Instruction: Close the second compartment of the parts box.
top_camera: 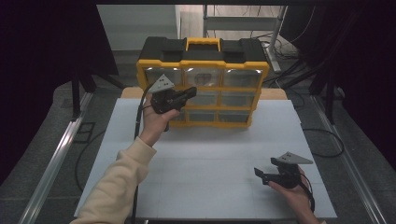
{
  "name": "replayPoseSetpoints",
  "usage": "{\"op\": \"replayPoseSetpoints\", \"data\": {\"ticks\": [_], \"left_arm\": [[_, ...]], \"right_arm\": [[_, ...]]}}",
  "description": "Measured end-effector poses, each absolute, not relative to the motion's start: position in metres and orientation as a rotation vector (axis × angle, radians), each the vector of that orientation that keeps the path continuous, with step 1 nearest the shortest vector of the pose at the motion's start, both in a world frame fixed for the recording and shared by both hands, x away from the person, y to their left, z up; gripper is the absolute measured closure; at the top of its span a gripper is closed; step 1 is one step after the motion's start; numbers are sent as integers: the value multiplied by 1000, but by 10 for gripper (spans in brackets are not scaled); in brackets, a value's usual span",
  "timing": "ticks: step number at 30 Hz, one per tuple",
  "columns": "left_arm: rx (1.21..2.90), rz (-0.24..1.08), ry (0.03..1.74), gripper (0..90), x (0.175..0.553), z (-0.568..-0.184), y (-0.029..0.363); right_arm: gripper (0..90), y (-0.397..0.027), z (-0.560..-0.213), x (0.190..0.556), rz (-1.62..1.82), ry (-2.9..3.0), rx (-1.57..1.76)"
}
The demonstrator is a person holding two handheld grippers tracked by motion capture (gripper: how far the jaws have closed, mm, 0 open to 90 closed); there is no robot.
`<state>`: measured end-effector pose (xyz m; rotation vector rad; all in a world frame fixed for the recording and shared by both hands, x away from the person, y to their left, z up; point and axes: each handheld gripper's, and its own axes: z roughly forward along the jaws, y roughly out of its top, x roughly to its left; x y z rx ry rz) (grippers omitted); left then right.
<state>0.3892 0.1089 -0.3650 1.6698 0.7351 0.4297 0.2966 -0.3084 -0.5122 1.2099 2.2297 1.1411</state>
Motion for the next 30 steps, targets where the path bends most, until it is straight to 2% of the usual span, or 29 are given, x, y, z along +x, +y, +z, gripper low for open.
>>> {"op": "replayPoseSetpoints", "data": {"ticks": [11,30], "left_arm": [[1714,406,698,882,350,-390,118],[1736,381,804,856,307,-446,155]], "right_arm": [[156,-308,-512,295,1140,2236,1196],[155,-306,-513,296,1121,2249,1193]]}}
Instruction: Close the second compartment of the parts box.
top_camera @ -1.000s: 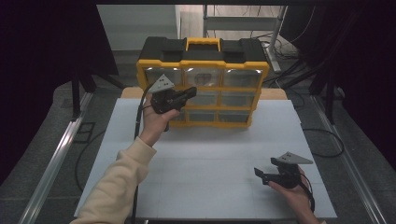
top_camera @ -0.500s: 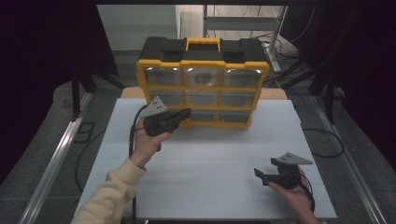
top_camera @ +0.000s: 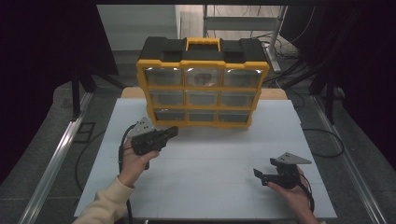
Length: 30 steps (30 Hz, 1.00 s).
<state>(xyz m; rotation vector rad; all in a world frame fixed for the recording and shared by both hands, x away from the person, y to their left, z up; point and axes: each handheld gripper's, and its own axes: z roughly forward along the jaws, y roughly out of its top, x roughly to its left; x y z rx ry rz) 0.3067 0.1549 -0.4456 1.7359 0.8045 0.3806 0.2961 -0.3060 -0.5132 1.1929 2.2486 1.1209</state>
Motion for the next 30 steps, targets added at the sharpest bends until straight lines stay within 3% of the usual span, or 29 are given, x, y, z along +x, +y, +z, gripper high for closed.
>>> {"op": "replayPoseSetpoints", "data": {"ticks": [3,6,8,17,30], "left_arm": [[1739,378,824,816,302,-453,159],[1761,374,826,651,298,-459,160],[1771,357,826,619,297,-461,160],[1844,377,902,226,280,-488,165],[1869,374,958,181,273,-498,170]], "right_arm": [[155,-306,-513,296,1127,2252,1192],[155,-306,-513,296,1127,2252,1192],[155,-305,-513,296,1124,2252,1191],[154,-305,-513,296,1124,2257,1185],[154,-306,-512,295,1144,2250,1173]]}}
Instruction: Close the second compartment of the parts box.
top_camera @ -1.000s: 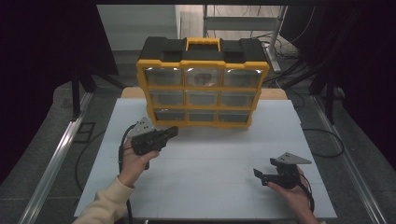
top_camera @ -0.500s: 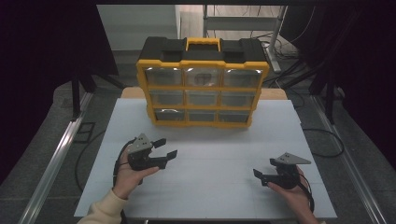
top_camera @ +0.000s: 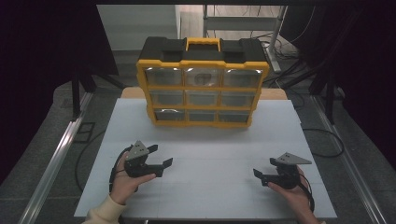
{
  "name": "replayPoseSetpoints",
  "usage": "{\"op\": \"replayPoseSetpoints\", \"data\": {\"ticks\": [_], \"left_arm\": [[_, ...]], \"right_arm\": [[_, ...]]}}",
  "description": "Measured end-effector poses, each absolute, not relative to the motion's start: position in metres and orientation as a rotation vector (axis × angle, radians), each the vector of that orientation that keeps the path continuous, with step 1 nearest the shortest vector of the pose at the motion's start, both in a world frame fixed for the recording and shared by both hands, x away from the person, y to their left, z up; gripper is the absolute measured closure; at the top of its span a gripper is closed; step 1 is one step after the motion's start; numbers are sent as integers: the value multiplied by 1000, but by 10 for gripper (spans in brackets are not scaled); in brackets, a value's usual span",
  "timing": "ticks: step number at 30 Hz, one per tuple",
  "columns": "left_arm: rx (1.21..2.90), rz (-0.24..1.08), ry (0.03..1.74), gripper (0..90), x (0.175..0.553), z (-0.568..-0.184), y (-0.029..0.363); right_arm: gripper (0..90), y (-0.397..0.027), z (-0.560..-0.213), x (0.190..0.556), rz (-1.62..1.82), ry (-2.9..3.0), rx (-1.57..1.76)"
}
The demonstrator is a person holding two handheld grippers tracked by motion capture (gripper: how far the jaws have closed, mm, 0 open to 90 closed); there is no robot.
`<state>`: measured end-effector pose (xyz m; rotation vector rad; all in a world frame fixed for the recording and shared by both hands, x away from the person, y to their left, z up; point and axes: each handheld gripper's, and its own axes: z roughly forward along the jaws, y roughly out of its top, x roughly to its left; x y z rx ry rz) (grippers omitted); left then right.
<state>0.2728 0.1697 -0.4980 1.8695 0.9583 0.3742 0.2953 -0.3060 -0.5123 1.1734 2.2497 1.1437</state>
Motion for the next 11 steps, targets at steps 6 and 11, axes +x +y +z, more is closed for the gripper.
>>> {"op": "replayPoseSetpoints", "data": {"ticks": [6,11], "left_arm": [[1871,347,977,162,273,-500,169],[1870,354,980,154,272,-500,168]], "right_arm": [[155,-306,-511,295,1155,2246,1161],[155,-306,-511,295,1159,2244,1168]]}}
